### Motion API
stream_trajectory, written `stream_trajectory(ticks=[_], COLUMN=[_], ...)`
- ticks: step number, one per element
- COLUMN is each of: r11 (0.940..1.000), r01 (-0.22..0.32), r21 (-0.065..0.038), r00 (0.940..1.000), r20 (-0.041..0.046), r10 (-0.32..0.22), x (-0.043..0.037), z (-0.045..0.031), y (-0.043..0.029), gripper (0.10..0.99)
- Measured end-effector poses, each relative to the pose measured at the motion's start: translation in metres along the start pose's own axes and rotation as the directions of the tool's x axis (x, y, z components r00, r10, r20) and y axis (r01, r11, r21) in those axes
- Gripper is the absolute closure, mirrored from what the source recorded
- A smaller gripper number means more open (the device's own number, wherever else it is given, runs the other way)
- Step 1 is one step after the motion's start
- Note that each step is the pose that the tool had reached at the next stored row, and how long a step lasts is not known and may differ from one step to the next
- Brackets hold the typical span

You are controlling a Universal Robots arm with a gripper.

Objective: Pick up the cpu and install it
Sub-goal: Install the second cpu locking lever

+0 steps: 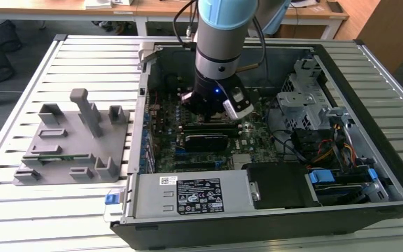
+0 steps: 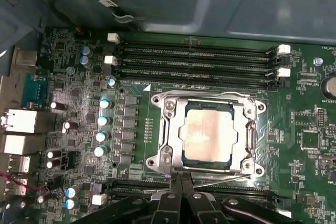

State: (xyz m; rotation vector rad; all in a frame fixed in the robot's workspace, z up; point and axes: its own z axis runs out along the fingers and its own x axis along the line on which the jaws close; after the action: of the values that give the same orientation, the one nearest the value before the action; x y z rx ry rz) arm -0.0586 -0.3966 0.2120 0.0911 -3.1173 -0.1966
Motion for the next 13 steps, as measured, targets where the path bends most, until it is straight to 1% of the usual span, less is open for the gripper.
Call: stream_trajectory(ticks=[2, 7, 9, 13], r11=[1.0000, 0.9997, 0.9997, 0.9997], r01=[0.000, 0.000, 0.001, 0.001], r21=[-0.006, -0.023, -0.026, -0.026], r00=[1.0000, 1.0000, 1.0000, 1.0000], r20=[0.0003, 0.0013, 0.0015, 0.0014], r10=[0.000, 0.000, 0.000, -0.001], x=[0.0001, 0.0016, 0.0027, 0.0029], z=[-0.0003, -0.0006, -0.0001, 0.0011], y=[-0.0021, -0.0058, -0.0059, -0.0061], gripper=[0.980, 0.980, 0.980, 0.980])
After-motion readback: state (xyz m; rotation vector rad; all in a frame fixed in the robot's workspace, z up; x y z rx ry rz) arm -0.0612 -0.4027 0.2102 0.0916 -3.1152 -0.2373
